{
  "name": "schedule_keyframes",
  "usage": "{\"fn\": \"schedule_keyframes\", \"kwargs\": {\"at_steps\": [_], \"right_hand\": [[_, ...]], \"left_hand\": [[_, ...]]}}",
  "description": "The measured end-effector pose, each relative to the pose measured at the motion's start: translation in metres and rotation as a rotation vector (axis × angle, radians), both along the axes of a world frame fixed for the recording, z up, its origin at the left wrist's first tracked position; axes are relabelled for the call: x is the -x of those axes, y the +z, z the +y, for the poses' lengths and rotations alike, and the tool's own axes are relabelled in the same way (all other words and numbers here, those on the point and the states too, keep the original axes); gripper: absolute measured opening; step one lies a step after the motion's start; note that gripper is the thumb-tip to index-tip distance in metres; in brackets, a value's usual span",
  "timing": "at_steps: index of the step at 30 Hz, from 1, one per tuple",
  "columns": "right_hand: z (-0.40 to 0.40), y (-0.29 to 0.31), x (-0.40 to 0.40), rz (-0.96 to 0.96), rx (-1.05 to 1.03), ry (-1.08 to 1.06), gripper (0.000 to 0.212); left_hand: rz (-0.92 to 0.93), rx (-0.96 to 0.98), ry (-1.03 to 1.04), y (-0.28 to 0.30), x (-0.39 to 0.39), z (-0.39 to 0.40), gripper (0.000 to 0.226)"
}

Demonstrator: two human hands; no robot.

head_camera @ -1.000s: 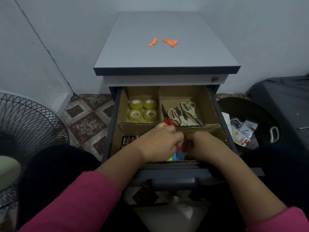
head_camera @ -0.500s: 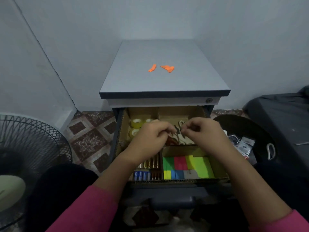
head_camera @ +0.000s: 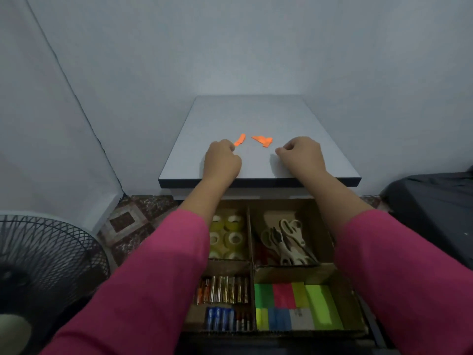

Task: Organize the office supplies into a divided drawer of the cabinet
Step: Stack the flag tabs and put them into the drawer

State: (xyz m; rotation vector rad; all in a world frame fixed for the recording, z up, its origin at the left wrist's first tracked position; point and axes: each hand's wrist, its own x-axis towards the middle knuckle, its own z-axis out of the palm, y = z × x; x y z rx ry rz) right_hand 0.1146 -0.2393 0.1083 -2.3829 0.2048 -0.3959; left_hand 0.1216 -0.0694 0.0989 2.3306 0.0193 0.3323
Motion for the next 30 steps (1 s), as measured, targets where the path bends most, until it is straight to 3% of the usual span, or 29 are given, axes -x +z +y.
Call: {"fn": "schedule_keyframes", "kwargs": {"at_steps": [4,9,21,24,27,30], "right_hand": [[0.0,-0.009,-0.023,-0.014,0.069,-0.069,0.033],[0.01,-0.01,-0.05,0.014,0.235,-0.001,0.045],[0.005,-0.015,-0.071,-0.012,0.113,0.115,0.022],[0.004,-0.016,-0.069,-0.035,0.076,0.119,0.012],[0.003,-0.018,-0.071,-0.043,0.062,0.111,0.019],[0.004,-0.017,-0.068,-0.081,0.005,0.126,0.025]], "left_hand": [[0.006,-0.013,0.07,-0.005,-0.03,-0.003,0.023],[0.02,-0.046,0.105,-0.007,-0.058,-0.013,0.04],[0.01,-0.075,0.075,-0.006,-0.064,-0.011,0.011],[-0.01,-0.047,0.048,-0.005,-0.059,-0.01,0.016],[0.003,-0.067,0.026,-0.005,-0.058,-0.01,0.027],[-0.025,-0.042,0.044,-0.004,-0.059,-0.009,0.024]]}}
